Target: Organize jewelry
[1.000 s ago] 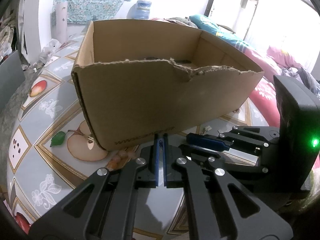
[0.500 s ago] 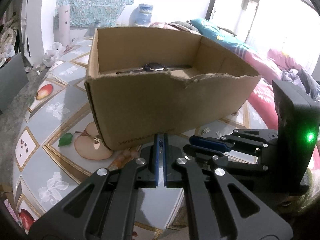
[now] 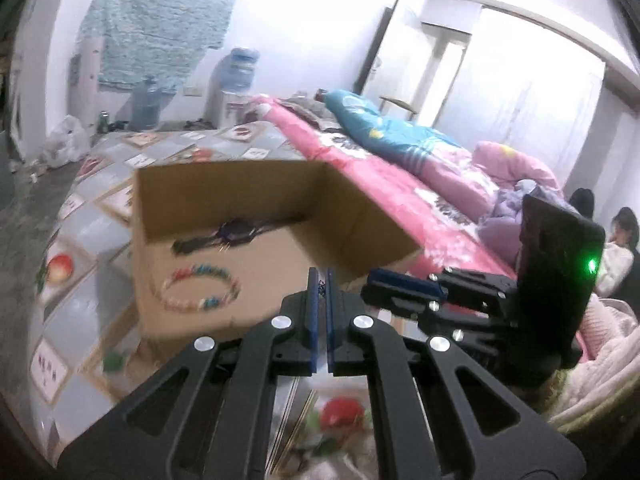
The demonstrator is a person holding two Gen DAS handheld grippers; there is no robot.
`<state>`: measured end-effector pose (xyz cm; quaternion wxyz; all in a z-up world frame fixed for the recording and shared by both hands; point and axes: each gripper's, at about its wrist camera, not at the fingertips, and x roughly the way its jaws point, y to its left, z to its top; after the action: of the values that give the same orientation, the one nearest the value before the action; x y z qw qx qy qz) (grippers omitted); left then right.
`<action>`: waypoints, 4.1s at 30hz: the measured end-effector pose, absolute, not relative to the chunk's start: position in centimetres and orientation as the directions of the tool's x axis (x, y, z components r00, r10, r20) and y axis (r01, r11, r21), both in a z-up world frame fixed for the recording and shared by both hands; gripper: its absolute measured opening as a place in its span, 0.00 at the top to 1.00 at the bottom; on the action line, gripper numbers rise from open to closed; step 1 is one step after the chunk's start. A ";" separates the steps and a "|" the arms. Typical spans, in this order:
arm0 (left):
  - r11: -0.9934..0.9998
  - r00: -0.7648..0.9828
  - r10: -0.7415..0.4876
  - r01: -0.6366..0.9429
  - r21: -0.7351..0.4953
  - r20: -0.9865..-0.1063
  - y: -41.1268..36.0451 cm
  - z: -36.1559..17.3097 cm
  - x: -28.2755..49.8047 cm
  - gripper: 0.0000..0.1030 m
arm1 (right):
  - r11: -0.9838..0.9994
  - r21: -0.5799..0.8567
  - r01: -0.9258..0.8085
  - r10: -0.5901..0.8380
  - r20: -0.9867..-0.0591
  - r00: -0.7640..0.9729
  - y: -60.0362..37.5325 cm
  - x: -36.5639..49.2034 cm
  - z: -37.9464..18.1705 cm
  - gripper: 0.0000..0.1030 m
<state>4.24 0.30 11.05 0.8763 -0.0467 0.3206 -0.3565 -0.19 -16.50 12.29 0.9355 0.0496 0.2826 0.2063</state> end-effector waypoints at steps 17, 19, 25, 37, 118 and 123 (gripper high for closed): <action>0.806 0.386 -0.533 0.501 -0.314 -0.753 -7.8 6.2 18.1 0.83 | 0.894 0.394 -0.212 0.443 -0.708 0.550 -23.2 16.0 9.9 0.84; 0.806 0.386 -0.539 0.496 -0.324 -0.749 -7.6 6.1 18.4 0.82 | 0.889 0.406 -0.212 0.451 -0.696 0.559 -23.5 16.3 10.0 0.79; 0.812 0.414 -0.541 0.484 -0.326 -0.732 -6.8 6.5 18.6 0.82 | 0.887 0.415 -0.204 0.449 -0.667 0.594 -24.4 15.5 11.0 0.79; 0.802 0.528 -0.569 0.524 -0.286 -0.630 -3.3 10.8 11.9 0.78 | 0.869 0.428 -0.249 0.469 -0.553 0.689 -26.5 8.5 14.5 0.78; 0.807 0.516 -0.503 0.567 -0.163 -0.694 -4.3 0.5 3.4 1.00 | 0.957 0.213 -0.198 0.290 -0.751 0.593 -17.9 0.5 -0.1 0.84; 0.809 0.519 -0.502 0.564 -0.165 -0.691 -3.9 0.4 3.4 1.00 | 0.971 0.119 -0.209 0.226 -0.752 0.620 -17.1 0.6 -0.1 0.91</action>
<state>3.38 -3.89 0.44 0.8707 0.0400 0.3830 -0.3060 0.61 -17.14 -0.10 0.8999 0.0100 0.4190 0.1207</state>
